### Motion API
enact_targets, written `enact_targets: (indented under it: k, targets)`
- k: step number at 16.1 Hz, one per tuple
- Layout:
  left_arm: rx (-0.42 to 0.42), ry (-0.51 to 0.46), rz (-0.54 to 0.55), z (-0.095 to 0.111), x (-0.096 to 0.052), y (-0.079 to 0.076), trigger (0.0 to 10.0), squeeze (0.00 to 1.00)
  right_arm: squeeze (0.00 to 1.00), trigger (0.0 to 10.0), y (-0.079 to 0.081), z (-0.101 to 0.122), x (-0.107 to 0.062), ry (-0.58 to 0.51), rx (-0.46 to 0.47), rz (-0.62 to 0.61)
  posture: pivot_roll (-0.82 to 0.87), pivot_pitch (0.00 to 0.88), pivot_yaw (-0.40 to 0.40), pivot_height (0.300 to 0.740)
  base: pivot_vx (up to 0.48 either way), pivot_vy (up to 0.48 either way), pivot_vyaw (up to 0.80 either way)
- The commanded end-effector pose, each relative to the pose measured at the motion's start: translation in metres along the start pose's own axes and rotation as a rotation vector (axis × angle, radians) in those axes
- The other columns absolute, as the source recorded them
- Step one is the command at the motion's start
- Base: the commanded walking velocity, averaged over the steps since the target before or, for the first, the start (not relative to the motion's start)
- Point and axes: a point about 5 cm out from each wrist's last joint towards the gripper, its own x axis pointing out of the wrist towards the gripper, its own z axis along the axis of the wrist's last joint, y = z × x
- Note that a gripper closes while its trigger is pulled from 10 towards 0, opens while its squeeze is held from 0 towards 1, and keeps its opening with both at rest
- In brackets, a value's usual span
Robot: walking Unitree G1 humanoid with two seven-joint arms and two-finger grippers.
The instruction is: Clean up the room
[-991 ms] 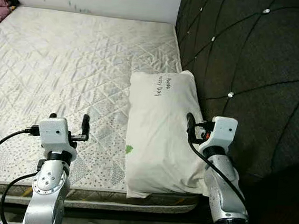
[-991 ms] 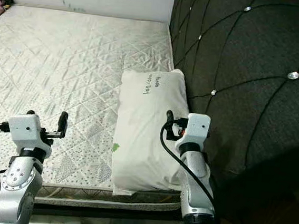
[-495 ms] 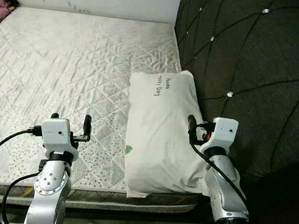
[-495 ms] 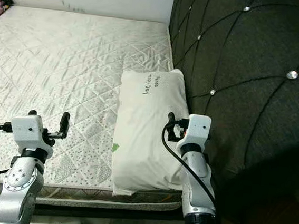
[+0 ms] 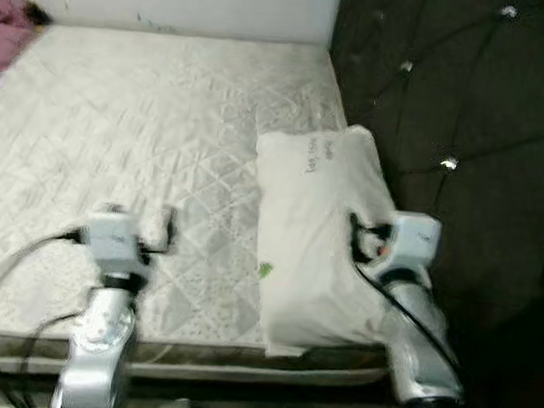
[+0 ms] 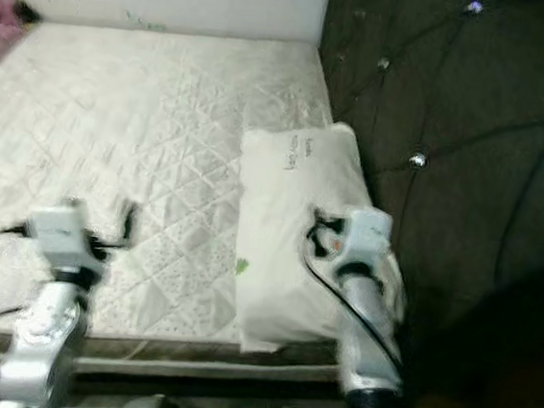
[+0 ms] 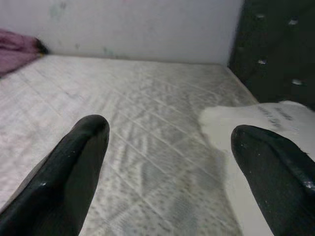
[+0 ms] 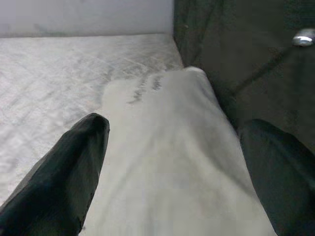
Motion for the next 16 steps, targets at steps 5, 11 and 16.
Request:
enact_targets:
  k: [5, 11, 16]
  targets:
    - [0.008, 0.008, 0.017, 0.0009, 0.0009, 0.0081, 10.0, 0.00, 0.00, 10.0, 0.0178, 0.0077, 0.0059, -0.032, 0.014, 0.049, -0.05, 0.069, -0.007, 0.740, 0.000, 0.480, 0.00]
    - [-0.001, 0.015, 0.006, 0.0001, 0.0016, 0.0059, 10.0, 0.00, 0.00, 10.0, 0.0183, 0.0046, 0.0061, -0.015, 0.018, 0.051, -0.05, 0.068, -0.011, 0.740, 0.000, 0.480, -0.37]
    - [0.000, 0.013, 0.005, 0.0000, 0.0029, 0.0044, 10.0, 0.00, 0.00, 10.0, 0.0182, 0.0043, 0.0078, -0.013, 0.013, 0.057, -0.05, 0.061, -0.014, 0.740, 0.000, 0.480, 0.00]
